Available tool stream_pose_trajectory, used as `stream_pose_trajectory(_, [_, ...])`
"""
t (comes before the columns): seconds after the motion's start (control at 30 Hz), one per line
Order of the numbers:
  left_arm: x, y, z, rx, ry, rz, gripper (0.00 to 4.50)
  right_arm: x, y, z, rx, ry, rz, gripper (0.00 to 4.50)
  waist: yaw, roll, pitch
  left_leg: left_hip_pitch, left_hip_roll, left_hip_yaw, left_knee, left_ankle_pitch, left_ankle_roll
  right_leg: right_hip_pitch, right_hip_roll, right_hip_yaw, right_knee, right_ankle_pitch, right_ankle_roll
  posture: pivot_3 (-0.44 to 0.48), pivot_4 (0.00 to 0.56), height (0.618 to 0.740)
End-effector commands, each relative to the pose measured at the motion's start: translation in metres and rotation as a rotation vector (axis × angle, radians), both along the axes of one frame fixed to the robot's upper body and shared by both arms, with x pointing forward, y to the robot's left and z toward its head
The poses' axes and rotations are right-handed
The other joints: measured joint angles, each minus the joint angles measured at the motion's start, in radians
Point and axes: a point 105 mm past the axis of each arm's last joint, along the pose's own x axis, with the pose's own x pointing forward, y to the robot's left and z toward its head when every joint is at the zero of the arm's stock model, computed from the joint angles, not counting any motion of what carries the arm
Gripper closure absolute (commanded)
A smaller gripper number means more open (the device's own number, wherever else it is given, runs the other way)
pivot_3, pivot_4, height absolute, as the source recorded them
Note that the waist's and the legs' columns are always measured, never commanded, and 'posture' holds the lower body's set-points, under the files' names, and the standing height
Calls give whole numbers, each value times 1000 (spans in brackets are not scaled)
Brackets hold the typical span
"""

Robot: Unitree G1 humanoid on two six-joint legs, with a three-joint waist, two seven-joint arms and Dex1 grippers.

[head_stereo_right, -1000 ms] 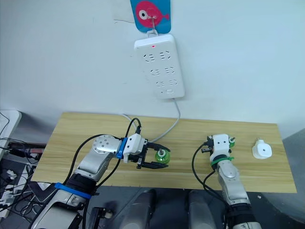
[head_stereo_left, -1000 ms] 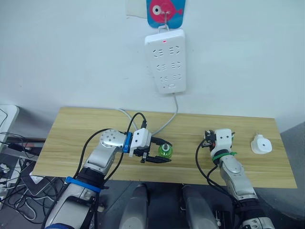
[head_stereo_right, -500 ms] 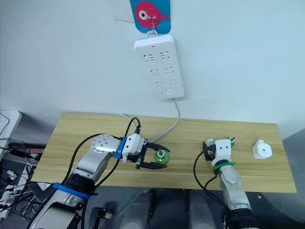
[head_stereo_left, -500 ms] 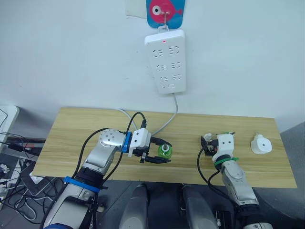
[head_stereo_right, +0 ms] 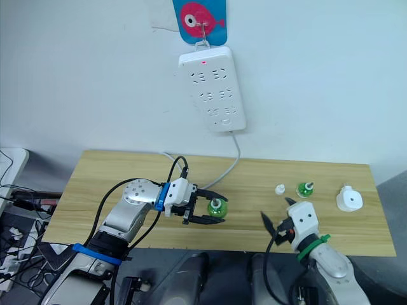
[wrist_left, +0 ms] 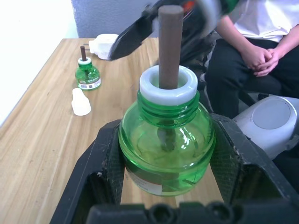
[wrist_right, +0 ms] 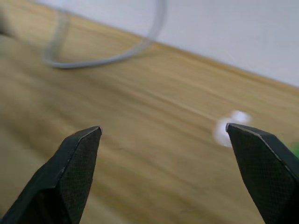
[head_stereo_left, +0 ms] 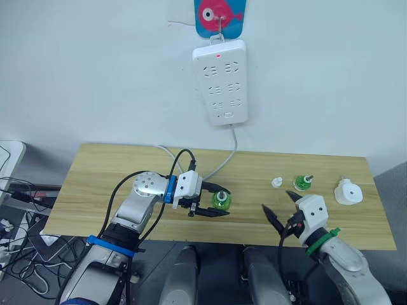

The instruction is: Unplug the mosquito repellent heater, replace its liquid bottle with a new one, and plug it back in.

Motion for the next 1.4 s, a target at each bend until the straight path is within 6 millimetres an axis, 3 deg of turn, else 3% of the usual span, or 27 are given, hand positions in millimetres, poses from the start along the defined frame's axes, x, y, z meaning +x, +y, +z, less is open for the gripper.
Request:
stream_pose_trajectory(0.03, [0,-3,4,-30,-27,-10,2232,-16,32,35,64,-37,217,42,0,0,0,0,0,0,0,0,0,0,0,0,0,0,0,224,275,740])
stream_pose_trajectory(0.23, [-4,-9,2,-16,-48,-64,2232,0,54,60,24,-83,362,42,1,-1,-1,0,-1,0,1,0,0,1,0,-2,0,1,-1,205,271,740])
stream_pose_trajectory(0.53, [-1,-12,3,-18,-52,-75,2232,-8,70,55,-2,-38,517,42,16,-1,-1,-1,-1,-1,1,0,0,1,0,-4,0,1,-1,217,282,740])
stream_pose_trajectory(0.73, [-5,-14,2,-21,-45,-84,2232,1,77,50,-18,-39,519,42,17,-1,-1,0,-1,-2,1,0,0,1,0,-4,0,1,-1,220,287,740])
stream_pose_trajectory(0.83, [-5,-15,3,-24,-46,-87,2232,6,79,47,-20,-36,513,686,17,-1,-1,-1,-1,-2,1,0,0,1,0,-4,0,1,-1,224,290,740])
stream_pose_trajectory(1.1, [-4,-18,5,-28,-52,-89,2232,11,81,34,-38,-30,496,3586,17,-1,-1,-1,-1,-2,1,0,0,1,0,-5,0,1,-1,221,295,740])
stream_pose_trajectory(1.3, [-3,-20,8,-47,-53,-85,2232,10,78,37,-52,-60,489,3688,17,-1,-1,-1,-1,-2,1,0,0,1,0,-5,0,1,-1,221,293,740])
stream_pose_trajectory(1.4, [-2,-18,13,-89,-28,-68,2232,14,73,55,48,-79,425,3688,18,-1,-1,-1,-1,-2,1,0,0,1,0,-4,0,1,-1,221,293,740])
